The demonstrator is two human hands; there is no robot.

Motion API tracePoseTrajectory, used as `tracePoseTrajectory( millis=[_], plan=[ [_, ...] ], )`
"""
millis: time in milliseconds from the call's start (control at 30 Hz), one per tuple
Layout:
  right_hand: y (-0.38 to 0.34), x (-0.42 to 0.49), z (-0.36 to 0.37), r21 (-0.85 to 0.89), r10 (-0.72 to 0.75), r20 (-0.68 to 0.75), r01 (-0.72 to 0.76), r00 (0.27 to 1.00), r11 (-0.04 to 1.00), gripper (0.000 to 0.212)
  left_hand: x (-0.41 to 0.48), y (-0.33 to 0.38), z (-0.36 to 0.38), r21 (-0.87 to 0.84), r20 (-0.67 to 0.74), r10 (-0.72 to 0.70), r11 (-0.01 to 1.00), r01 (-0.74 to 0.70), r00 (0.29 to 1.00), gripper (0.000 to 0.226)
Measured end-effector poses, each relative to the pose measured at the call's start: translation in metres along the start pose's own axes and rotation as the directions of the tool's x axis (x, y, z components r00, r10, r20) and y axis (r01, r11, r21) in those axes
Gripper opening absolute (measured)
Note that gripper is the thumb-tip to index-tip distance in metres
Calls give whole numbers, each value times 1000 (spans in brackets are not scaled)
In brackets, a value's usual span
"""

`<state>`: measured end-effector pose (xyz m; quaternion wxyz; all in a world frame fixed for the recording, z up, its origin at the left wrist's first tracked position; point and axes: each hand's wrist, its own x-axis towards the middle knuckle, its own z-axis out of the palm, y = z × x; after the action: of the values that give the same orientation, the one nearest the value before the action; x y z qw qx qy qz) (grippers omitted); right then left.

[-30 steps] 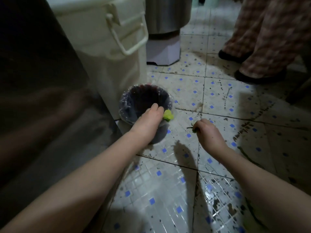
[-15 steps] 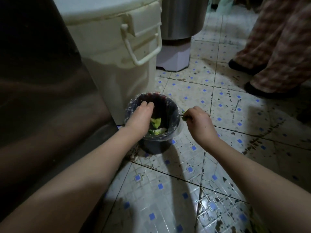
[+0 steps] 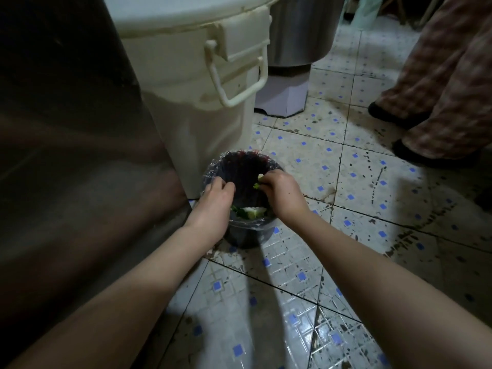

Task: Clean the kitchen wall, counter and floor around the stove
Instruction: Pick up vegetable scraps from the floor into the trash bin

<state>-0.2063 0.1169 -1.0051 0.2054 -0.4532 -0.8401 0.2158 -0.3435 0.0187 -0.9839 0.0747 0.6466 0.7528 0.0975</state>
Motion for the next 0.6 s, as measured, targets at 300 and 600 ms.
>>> tracePoseTrajectory(
  millis=[300,600],
  plan=[
    [4,-17,2,-78,38,6,-38,999,996,29,-15,-6,4,16,27,-13,1000,13,1000,35],
    [27,-54,-29,-185,53,-31,-57,998,981,22,-19,31,0,90,22,98,991,-100,995,39]
  ],
)
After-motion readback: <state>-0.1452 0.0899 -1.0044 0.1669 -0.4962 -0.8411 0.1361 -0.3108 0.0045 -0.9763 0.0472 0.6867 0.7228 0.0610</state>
